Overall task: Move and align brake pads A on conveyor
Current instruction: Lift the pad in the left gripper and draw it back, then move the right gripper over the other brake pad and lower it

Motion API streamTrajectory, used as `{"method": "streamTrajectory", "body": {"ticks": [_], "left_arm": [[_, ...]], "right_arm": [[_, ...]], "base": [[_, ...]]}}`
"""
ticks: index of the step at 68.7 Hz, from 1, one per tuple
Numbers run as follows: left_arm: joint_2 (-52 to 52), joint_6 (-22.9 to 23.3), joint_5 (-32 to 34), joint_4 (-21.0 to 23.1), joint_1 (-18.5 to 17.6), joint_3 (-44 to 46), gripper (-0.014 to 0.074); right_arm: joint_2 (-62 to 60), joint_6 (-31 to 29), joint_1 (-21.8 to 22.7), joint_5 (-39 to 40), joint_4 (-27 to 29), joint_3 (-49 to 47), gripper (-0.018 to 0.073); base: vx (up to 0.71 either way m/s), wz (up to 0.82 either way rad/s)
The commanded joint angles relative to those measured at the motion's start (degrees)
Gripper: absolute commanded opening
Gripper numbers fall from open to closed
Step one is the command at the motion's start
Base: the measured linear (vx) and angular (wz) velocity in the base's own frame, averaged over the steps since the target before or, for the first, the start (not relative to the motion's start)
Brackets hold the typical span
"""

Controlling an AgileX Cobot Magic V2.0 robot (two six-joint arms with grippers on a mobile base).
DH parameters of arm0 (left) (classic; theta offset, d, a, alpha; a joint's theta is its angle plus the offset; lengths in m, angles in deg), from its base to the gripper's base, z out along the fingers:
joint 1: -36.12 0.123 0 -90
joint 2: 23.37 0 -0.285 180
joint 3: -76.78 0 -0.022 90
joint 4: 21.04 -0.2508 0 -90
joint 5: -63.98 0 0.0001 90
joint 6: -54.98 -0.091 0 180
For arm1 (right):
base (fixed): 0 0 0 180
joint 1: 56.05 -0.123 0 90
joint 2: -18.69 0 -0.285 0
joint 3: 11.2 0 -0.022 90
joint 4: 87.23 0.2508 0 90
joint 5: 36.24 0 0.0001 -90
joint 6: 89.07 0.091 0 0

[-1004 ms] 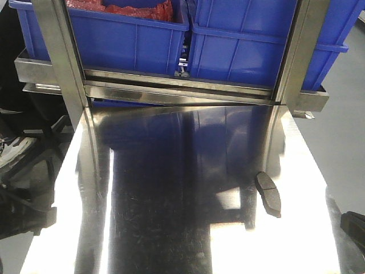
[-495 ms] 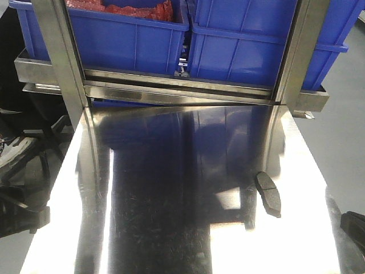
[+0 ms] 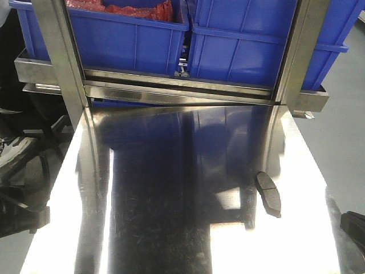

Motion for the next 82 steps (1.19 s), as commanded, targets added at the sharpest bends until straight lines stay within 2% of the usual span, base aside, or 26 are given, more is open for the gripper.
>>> {"method": "streamTrajectory", "body": {"ticks": [1,17,24,32,42,47,52,58,65,69,82], "left_arm": [[-0.7,0.0,4.5,-0.4,0.1,1.5,0.0002],[-0.7,0.0,4.5,-0.4,0.1,1.5,0.0002],[-0.7,0.0,4.5,-0.4,0.1,1.5,0.0002],[-0.7,0.0,4.5,-0.4,0.1,1.5,0.0002],[-0.7,0.0,4.5,-0.4,0.1,1.5,0.0002],[-0.7,0.0,4.5,-0.4,0.1,1.5,0.0002],[-0.7,0.0,4.5,-0.4,0.1,1.5,0.0002],[-0.7,0.0,4.5,-0.4,0.1,1.5,0.0002],[-0.7,0.0,4.5,-0.4,0.1,1.5,0.0002],[-0.7,0.0,4.5,-0.4,0.1,1.5,0.0002],[-0.7,0.0,4.5,-0.4,0.1,1.5,0.0002]], "right_arm": [[0.5,-0.4,0.2,4.3,-0.6,-1.5,-0.001],[0.5,-0.3,0.2,4.6,-0.3,-1.5,0.0001],[0.5,-0.3,0.2,4.6,-0.3,-1.5,0.0072],[0.5,-0.3,0.2,4.6,-0.3,-1.5,0.0244],[0.5,-0.3,0.2,4.2,-0.6,-1.5,0.0561],[0.5,-0.3,0.2,4.3,-0.6,-1.5,0.0664],[0.5,-0.3,0.2,4.6,-0.5,-1.5,0.0729],[0.5,0.9,0.2,4.8,0.1,-1.5,0.0724],[3.2,6.4,0.2,4.2,-0.4,-2.8,0.0713],[6.6,9.1,0.2,3.7,-0.8,-4.6,0.0702],[19.8,11.8,0.2,0.1,-0.9,-13.8,0.0667]], "base": [[0.0,0.0],[0.0,0.0],[0.0,0.0],[0.0,0.0],[0.0,0.0],[0.0,0.0],[0.0,0.0],[0.0,0.0],[0.0,0.0],[0.0,0.0],[0.0,0.0]]}}
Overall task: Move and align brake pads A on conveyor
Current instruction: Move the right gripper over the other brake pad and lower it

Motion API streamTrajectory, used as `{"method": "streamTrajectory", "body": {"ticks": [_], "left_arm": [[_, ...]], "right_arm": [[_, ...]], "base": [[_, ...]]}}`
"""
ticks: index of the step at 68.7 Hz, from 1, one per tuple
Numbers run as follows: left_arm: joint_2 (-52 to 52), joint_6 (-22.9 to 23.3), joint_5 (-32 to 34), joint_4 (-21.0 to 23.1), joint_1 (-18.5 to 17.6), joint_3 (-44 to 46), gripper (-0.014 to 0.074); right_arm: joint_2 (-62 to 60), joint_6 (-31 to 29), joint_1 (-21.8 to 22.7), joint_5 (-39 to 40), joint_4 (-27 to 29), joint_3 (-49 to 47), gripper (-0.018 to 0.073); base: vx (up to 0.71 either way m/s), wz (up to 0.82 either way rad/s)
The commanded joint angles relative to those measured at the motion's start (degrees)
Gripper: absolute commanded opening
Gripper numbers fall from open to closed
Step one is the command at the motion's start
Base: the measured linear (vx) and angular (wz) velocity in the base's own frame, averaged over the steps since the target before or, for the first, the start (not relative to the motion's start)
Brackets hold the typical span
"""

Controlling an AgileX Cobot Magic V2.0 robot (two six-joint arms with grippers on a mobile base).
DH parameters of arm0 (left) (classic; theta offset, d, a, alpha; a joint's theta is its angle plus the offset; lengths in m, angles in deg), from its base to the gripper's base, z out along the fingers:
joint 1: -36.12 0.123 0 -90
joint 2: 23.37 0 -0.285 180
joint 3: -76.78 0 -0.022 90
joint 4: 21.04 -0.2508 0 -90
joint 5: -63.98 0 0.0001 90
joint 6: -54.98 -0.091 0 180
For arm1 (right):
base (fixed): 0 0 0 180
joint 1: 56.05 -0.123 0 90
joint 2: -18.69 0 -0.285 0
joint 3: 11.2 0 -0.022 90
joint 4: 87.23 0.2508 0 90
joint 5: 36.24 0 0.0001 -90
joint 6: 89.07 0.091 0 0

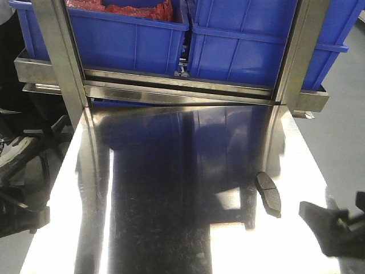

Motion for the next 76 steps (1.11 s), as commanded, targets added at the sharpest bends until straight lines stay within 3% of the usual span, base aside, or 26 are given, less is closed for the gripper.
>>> {"method": "streamTrajectory", "body": {"ticks": [1,19,30,42,52,62,76], "left_arm": [[-0.7,0.0,4.5,-0.4,0.1,1.5,0.0002],[-0.7,0.0,4.5,-0.4,0.1,1.5,0.0002],[-0.7,0.0,4.5,-0.4,0.1,1.5,0.0002],[-0.7,0.0,4.5,-0.4,0.1,1.5,0.0002],[-0.7,0.0,4.5,-0.4,0.1,1.5,0.0002],[-0.7,0.0,4.5,-0.4,0.1,1.5,0.0002],[-0.7,0.0,4.5,-0.4,0.1,1.5,0.0002]], "right_arm": [[7.0,1.7,0.2,1.0,-0.9,-6.9,0.0666],[27.8,8.4,0.3,-8.2,-7.3,-20.9,0.0661],[37.1,10.3,0.3,-9.4,-12.1,-26.2,0.0658],[46.0,10.0,5.5,-10.7,-10.9,-30.3,0.0652],[49.9,2.5,10.2,-10.9,-6.6,-31.8,0.064],[52.2,-4.6,9.9,-11.1,-2.9,-31.8,0.0608],[56.9,-7.4,9.9,-9.9,1.3,-31.8,0.0577]], "base": [[0.0,0.0],[0.0,0.0],[0.0,0.0],[0.0,0.0],[0.0,0.0],[0.0,0.0],[0.0,0.0]]}}
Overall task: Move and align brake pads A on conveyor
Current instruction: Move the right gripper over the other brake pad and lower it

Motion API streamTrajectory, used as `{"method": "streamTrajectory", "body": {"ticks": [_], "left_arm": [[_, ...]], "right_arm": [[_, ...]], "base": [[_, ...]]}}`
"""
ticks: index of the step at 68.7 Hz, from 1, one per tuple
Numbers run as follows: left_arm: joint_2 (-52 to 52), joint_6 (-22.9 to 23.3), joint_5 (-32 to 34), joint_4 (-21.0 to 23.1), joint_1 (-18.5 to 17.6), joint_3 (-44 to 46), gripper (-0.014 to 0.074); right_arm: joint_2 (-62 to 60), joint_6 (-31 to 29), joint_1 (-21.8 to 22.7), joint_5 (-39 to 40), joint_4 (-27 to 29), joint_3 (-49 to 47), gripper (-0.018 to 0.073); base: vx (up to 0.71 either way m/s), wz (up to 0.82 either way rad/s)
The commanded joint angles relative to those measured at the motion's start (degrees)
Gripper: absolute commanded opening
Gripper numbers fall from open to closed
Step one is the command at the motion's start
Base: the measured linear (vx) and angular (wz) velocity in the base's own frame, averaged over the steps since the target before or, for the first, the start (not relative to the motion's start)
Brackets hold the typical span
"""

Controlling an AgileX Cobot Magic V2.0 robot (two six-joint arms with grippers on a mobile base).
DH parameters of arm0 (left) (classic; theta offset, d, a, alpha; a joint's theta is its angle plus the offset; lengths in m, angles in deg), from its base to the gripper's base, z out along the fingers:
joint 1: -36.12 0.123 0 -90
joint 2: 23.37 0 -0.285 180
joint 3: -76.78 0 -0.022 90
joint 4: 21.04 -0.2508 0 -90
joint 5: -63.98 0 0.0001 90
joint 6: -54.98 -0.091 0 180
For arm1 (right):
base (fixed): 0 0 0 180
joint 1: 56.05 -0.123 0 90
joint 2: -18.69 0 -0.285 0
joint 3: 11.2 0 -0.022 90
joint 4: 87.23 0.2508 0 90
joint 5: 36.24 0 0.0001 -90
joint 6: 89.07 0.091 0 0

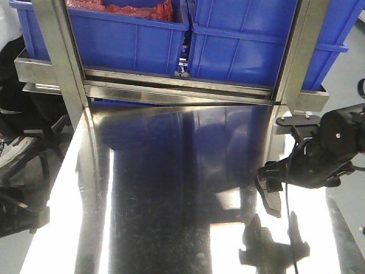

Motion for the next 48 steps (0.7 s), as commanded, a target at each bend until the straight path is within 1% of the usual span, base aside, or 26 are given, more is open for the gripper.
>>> {"method": "streamTrajectory", "body": {"ticks": [1,10,34,41,48], "left_arm": [[-0.7,0.0,4.5,-0.4,0.1,1.5,0.0002],[-0.7,0.0,4.5,-0.4,0.1,1.5,0.0002],[-0.7,0.0,4.5,-0.4,0.1,1.5,0.0002],[-0.7,0.0,4.5,-0.4,0.1,1.5,0.0002],[-0.7,0.0,4.5,-0.4,0.1,1.5,0.0002]], "right_arm": [[0.1,-1.8,0.1,2.5,1.3,-1.8,0.0577],[2.4,-2.4,0.1,4.0,2.8,-1.8,0.0577],[5.0,-3.3,0.1,6.2,2.6,-1.8,0.0571],[5.5,-3.3,0.1,6.3,2.5,-1.8,0.0549],[5.9,-3.3,0.1,6.3,2.4,-1.8,0.051]], "base": [[0.0,0.0],[0.0,0.0],[0.0,0.0],[0.0,0.0],[0.0,0.0]]}}
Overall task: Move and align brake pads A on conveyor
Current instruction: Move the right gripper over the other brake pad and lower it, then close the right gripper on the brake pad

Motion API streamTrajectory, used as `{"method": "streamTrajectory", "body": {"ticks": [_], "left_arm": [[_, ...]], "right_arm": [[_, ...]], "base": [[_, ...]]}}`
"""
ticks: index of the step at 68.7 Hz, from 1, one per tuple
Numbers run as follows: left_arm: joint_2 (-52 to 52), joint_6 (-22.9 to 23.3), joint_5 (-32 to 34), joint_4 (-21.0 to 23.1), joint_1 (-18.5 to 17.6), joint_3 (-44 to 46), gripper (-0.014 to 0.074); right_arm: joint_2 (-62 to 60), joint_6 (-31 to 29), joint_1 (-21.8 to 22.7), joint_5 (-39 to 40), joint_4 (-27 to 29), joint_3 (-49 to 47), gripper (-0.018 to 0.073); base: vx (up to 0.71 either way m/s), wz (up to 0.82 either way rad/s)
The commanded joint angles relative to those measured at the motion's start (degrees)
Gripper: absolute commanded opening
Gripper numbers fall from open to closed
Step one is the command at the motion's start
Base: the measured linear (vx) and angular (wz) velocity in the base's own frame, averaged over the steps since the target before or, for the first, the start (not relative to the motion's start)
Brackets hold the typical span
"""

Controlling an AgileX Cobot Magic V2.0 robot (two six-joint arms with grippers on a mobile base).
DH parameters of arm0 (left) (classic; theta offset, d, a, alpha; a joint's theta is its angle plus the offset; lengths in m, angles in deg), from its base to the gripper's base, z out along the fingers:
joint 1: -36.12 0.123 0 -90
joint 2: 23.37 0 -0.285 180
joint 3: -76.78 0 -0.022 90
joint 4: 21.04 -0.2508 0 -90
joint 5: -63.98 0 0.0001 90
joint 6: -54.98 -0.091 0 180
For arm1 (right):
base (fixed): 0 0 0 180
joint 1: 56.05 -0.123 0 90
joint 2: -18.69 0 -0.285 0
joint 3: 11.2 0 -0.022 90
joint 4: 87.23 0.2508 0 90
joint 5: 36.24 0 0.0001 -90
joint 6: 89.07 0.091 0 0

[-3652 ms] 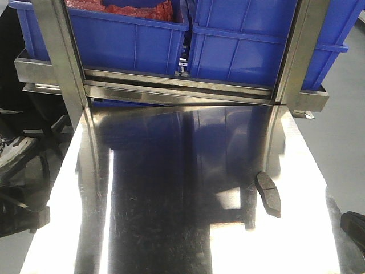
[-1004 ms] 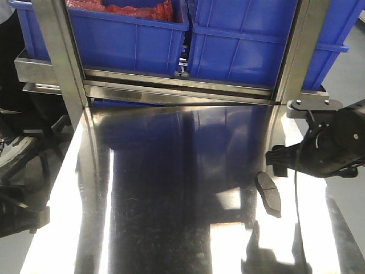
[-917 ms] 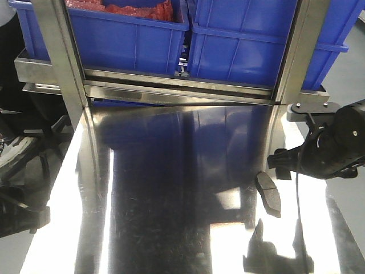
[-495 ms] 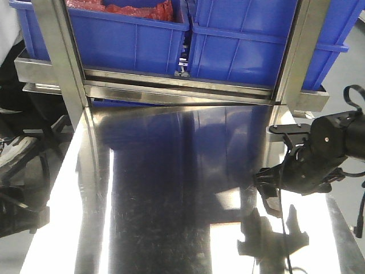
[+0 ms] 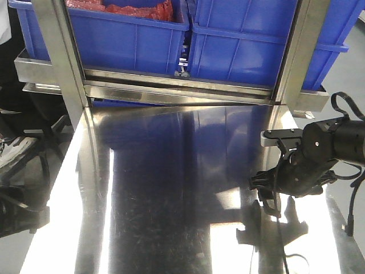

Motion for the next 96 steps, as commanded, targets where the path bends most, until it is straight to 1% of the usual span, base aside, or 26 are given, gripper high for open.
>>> {"method": "streamTrajectory", "body": {"ticks": [1,21,36,56,66,78,96], "left_arm": [[-0.7,0.0,4.5,-0.4,0.1,1.5,0.0002],[-0.7,0.0,4.5,-0.4,0.1,1.5,0.0002],[-0.7,0.0,4.5,-0.4,0.1,1.5,0.0002],[-0.7,0.0,4.5,-0.4,0.1,1.5,0.0002],[-0.7,0.0,4.5,-0.4,0.1,1.5,0.0002],[-0.7,0.0,4.5,-0.4,0.1,1.5,0.0002],[-0.7,0.0,4.5,-0.4,0.1,1.5,0.0002]], "right_arm": [[-1.8,-0.7,0.1,1.6,-0.4,-1.5,0.0507],[-1.4,-2.2,0.1,2.1,-0.4,-1.5,0.0364],[-0.4,-2.2,0.1,2.0,-0.4,-1.5,0.0295],[-0.7,-2.3,0.1,1.7,-0.4,-1.5,0.0116],[-2.6,-2.3,0.1,1.7,-0.5,-1.5,0.0047],[-6.0,-2.7,0.1,0.7,-0.5,-1.3,0.0006],[-10.8,-3.0,0.1,0.0,-0.4,-1.3,0.0004]], "base": [[0.0,0.0],[0.0,0.0],[0.0,0.0],[0.0,0.0],[0.0,0.0],[0.0,0.0],[0.0,0.0]]}}
